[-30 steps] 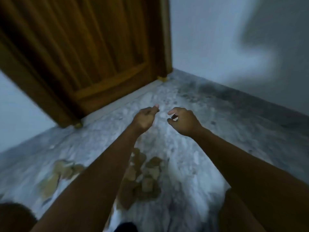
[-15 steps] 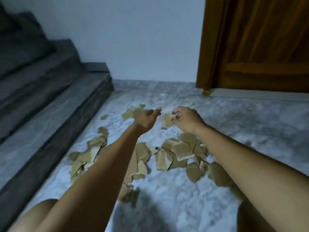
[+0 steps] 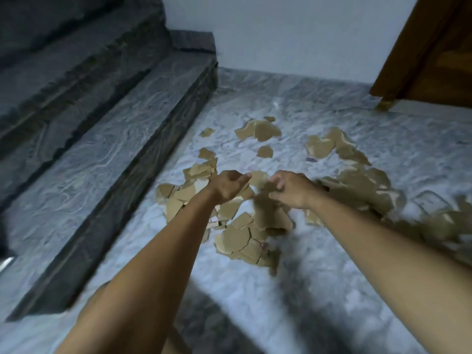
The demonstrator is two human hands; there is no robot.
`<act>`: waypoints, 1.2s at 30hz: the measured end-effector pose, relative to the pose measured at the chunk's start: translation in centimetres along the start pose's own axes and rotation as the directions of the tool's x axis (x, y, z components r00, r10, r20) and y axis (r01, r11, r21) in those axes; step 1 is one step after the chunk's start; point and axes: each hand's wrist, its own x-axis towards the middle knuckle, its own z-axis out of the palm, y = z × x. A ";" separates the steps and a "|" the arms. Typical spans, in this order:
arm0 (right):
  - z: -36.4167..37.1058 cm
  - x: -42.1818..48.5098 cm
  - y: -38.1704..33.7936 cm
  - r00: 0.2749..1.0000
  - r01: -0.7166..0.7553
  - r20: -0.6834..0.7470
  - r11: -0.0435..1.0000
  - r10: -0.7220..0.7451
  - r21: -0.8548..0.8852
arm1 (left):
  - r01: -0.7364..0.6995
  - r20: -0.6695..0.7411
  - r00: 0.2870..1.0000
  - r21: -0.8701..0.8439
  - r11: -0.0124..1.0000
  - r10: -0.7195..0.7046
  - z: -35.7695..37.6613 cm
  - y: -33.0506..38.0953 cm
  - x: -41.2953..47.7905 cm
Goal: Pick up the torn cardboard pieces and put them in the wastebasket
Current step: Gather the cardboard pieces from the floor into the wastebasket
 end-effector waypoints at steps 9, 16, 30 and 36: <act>6.1 -0.4 4.4 0.988 -0.113 0.106 0.993 0.117 -0.044 | 0.039 0.110 0.993 -0.012 0.999 -0.037 3.9 -6.0 1.5; 5.4 0.0 7.7 0.967 -0.173 0.173 0.981 0.187 -0.092 | 0.065 0.137 0.988 0.058 0.996 -0.072 6.3 -6.0 2.8; 22.7 0.0 6.3 0.994 0.015 -0.089 0.875 -0.066 -0.483 | 0.168 -0.190 0.973 0.180 0.969 -0.133 14.4 -16.3 0.4; 21.1 0.1 5.9 0.990 -0.031 -0.137 0.944 -0.015 -0.330 | 0.133 -0.250 0.955 -0.122 0.984 -0.160 12.3 -15.9 -0.2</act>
